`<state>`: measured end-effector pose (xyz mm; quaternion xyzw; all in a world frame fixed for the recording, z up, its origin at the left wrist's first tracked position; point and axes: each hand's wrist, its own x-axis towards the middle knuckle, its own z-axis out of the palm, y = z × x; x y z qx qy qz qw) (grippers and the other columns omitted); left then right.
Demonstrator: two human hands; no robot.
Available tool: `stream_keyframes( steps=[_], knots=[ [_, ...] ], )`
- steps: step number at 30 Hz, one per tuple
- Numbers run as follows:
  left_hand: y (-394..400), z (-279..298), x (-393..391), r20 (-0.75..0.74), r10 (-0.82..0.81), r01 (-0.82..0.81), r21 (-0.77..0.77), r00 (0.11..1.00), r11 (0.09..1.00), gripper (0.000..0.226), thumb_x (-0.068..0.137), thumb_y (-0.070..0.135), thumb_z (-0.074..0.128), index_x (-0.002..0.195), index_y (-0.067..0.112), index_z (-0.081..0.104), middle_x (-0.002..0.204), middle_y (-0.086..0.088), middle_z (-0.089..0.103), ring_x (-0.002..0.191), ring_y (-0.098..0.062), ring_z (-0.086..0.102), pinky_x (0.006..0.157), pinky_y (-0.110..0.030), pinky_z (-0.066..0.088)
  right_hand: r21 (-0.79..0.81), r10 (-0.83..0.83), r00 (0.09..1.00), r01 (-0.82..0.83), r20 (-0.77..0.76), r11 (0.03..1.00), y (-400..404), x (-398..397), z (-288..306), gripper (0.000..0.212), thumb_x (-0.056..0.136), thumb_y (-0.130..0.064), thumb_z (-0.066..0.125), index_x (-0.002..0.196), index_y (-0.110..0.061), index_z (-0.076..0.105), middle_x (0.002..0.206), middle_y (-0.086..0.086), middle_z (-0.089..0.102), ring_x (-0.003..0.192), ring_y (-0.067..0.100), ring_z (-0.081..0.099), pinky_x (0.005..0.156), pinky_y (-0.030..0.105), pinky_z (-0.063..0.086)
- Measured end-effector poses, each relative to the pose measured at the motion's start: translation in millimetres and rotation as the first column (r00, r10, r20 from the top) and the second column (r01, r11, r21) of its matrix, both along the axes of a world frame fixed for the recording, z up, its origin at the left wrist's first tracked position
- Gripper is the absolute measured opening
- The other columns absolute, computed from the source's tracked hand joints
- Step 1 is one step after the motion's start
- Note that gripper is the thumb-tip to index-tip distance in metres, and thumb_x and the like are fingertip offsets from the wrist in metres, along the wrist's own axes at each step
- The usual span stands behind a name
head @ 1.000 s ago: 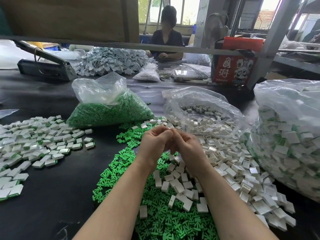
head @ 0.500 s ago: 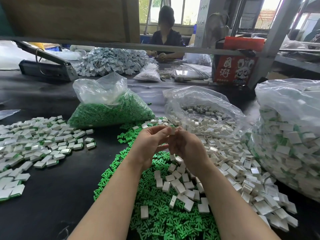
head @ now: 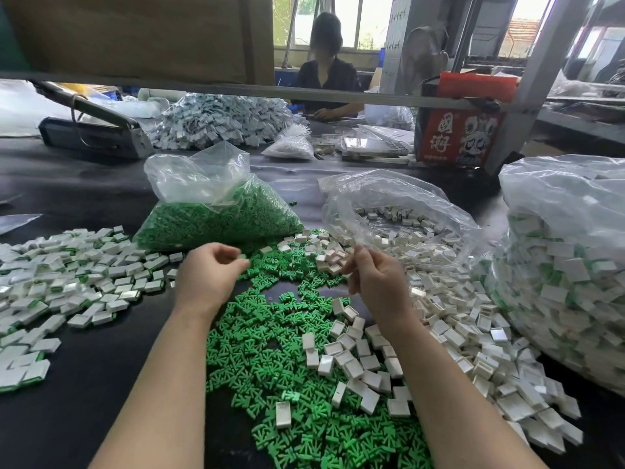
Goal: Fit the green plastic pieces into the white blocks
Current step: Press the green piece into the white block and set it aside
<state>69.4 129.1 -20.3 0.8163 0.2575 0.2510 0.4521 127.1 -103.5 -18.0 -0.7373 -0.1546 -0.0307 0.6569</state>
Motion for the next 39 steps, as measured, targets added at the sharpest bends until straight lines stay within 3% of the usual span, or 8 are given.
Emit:
stream_keyframes(
  steps=[7,14,18,21,27,33,36,39],
  knots=[
    [33,-6,-21,-0.335,0.492,-0.345,0.411,0.804,0.844,0.021,0.088,0.022,0.062,0.109,0.022,0.068,0.114,-0.014,0.065,0.11,-0.039,0.054,0.085,-0.042,0.045,-0.394,-0.176,0.975,0.217,0.137,0.893,-5,8,-6,0.029,0.101,-0.026,0.048,0.085,-0.009,0.065,0.062,0.004,0.061,0.049,0.016,0.051,0.048,0.031,0.041],
    [26,0,-25,-0.375,0.562,-0.355,0.493,0.737,0.795,0.039,0.089,0.022,0.058,0.128,0.018,0.06,0.133,-0.016,0.053,0.124,-0.038,0.041,0.098,-0.048,0.036,-0.733,-0.072,0.98,0.185,0.183,0.654,-6,7,-6,0.01,0.093,-0.029,0.059,0.094,-0.025,0.068,0.079,-0.007,0.068,0.075,0.016,0.065,0.077,0.041,0.056],
    [9,10,-14,-0.092,0.331,-0.268,0.406,0.939,0.874,0.028,0.089,0.021,0.063,0.115,0.012,0.067,0.11,-0.018,0.067,0.103,-0.039,0.057,0.086,-0.043,0.047,-0.771,0.021,0.989,0.099,0.144,0.629,-3,5,-6,0.016,0.091,-0.026,0.056,0.093,-0.035,0.069,0.08,-0.014,0.067,0.086,0.017,0.058,0.09,0.04,0.046],
    [-18,16,-4,-0.015,0.022,-0.017,0.276,1.0,0.961,0.014,0.089,0.018,0.065,0.101,0.016,0.071,0.088,-0.001,0.07,0.079,-0.02,0.065,0.072,-0.033,0.054,-0.747,0.135,0.986,-0.016,0.1,0.665,3,3,-8,0.013,0.092,-0.043,0.058,0.1,-0.039,0.068,0.088,-0.019,0.065,0.097,0.017,0.054,0.091,0.042,0.043],
    [-54,11,13,-0.211,-0.329,0.375,0.234,0.92,0.897,0.016,0.086,0.021,0.07,0.076,0.032,0.065,0.075,0.01,0.064,0.066,-0.004,0.059,0.055,-0.02,0.04,-0.844,0.193,0.975,-0.011,0.11,0.536,8,-2,-10,0.038,0.085,-0.061,0.057,0.118,-0.042,0.062,0.121,-0.007,0.057,0.122,0.021,0.04,0.104,0.047,0.034],
    [-59,10,13,-0.275,-0.417,0.47,0.168,0.866,0.866,0.013,0.087,0.022,0.071,0.082,0.032,0.065,0.081,0.007,0.065,0.069,-0.008,0.062,0.055,-0.02,0.042,-0.886,0.192,0.981,-0.07,0.022,0.458,1,3,-3,0.025,0.084,-0.052,0.059,0.099,-0.033,0.053,0.09,-0.014,0.06,0.093,0.013,0.055,0.086,0.038,0.033],
    [-63,12,13,-0.253,-0.456,0.495,0.117,0.853,0.861,0.012,0.088,0.021,0.07,0.083,0.031,0.065,0.083,0.005,0.066,0.071,-0.01,0.063,0.059,-0.022,0.047,-0.853,0.192,0.98,-0.057,0.052,0.519,-2,4,-2,0.009,0.087,-0.041,0.063,0.088,-0.035,0.056,0.077,-0.017,0.058,0.08,0.009,0.057,0.084,0.036,0.037],
    [-71,12,14,-0.179,-0.536,0.54,-0.031,0.825,0.841,0.007,0.091,0.018,0.068,0.089,0.025,0.066,0.085,0.0,0.07,0.075,-0.014,0.068,0.067,-0.027,0.053,-0.68,0.15,0.982,-0.033,0.114,0.732,0,2,-2,0.015,0.085,-0.034,0.072,0.081,-0.037,0.057,0.076,-0.016,0.06,0.07,0.0,0.056,0.072,0.024,0.047]
  ],
)
